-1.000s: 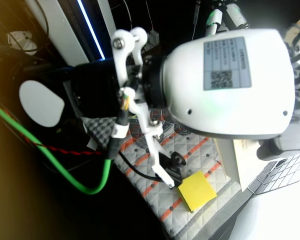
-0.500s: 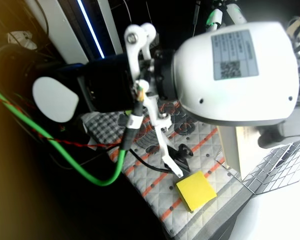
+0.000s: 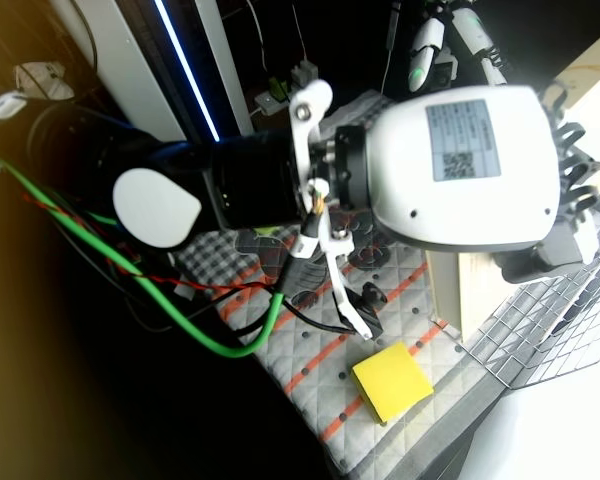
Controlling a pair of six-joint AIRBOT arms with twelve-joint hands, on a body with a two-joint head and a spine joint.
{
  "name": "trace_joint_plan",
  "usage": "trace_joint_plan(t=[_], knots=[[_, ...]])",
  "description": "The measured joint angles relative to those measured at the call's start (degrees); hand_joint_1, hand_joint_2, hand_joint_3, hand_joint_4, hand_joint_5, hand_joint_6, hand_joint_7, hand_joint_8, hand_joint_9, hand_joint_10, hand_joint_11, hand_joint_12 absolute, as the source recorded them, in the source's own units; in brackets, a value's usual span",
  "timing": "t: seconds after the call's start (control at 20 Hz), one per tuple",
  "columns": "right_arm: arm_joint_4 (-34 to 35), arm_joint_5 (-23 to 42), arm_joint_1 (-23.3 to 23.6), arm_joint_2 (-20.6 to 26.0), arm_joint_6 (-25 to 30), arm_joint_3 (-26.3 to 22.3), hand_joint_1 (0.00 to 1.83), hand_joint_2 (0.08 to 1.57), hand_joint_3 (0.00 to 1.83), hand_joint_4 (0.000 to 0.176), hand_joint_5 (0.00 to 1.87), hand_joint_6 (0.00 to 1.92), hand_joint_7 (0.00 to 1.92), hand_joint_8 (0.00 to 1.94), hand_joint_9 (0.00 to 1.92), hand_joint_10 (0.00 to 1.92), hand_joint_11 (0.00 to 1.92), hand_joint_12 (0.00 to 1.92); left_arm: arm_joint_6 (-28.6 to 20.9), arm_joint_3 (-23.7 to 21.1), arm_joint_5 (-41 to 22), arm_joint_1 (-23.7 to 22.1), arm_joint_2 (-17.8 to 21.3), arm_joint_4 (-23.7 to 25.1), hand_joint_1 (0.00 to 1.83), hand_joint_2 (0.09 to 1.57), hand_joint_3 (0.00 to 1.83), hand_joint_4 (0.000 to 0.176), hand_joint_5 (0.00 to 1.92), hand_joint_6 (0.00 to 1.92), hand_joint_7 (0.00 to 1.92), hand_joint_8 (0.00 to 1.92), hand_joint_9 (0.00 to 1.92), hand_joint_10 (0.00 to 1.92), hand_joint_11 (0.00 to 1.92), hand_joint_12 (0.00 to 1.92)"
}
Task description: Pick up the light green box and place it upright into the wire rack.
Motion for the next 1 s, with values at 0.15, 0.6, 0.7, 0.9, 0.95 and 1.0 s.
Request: trace_joint_plan(t=[0.15, 0.6, 0.7, 0.9, 0.95, 1.0], knots=[[0.02, 0.00, -0.72, -0.81, 0.04, 0.24, 1.09, 1.25, 0.00, 0.000, 0.75, 1.32, 1.46, 0.03, 1.51, 0.17, 1.02, 1.22, 0.00, 0.02, 0.00, 0.00, 0.00, -0.09, 0.31, 1.08, 0.00, 0.176, 0.12, 0.00, 0.00, 0.00, 0.00, 0.00, 0.00, 0.32], [0.33, -0.11, -1.90, -2.49, 1.22, 2.36, 1.09, 1.25, 0.00, 0.000, 0.74, 1.33, 1.42, 0.01, 1.37, 0.45, 1.13, 1.11, 0.00, 0.00, -0.02, 0.00, 0.00, -0.15, 0.29, 1.07, 0.00, 0.176, 0.06, 0.00, 0.00, 0.00, 0.01, 0.00, 0.00, 0.45], [0.24, 0.00, -1.90, -2.73, 1.31, 2.69, 1.09, 1.25, 0.00, 0.000, 0.74, 1.33, 1.45, 0.02, 1.41, 0.44, 1.13, 1.12, 0.00, 0.00, -0.04, 0.00, 0.00, -0.07, 0.28, 1.06, 0.00, 0.176, 0.08, 0.00, 0.00, 0.00, 0.03, 0.00, 0.00, 0.47], [-3.26, 0.17, -1.90, -3.74, 4.55, 4.48, 1.08, 1.27, 0.00, 0.000, 0.71, 1.37, 1.48, 0.03, 1.43, 0.41, 1.12, 1.11, 0.00, 0.00, -0.04, 0.00, -0.02, 0.04, 0.28, 1.06, 0.00, 0.176, 0.08, 0.00, 0.00, 0.00, 0.02, 0.00, 0.00, 0.45], [-3.69, 0.28, -1.90, -3.74, 4.59, 4.48, 1.09, 1.26, 0.00, 0.000, 0.72, 1.35, 1.47, 0.02, 1.45, 0.38, 1.18, 1.03, 0.00, 0.02, -0.04, 0.00, -0.02, 0.07, 0.26, 1.06, 0.00, 0.176, 0.07, 0.00, 0.00, 0.00, 0.03, 0.00, 0.00, 0.46], [-4.11, 0.35, -1.90, -3.74, 4.61, 4.50, 1.09, 1.26, 0.00, 0.000, 0.73, 1.35, 1.47, 0.02, 1.46, 0.37, 1.18, 1.01, 0.00, 0.00, -0.09, 0.00, -0.02, 0.26, 0.27, 1.06, 0.00, 0.176, 0.09, 0.00, 0.00, 0.00, 0.03, 0.00, 0.00, 0.44]])
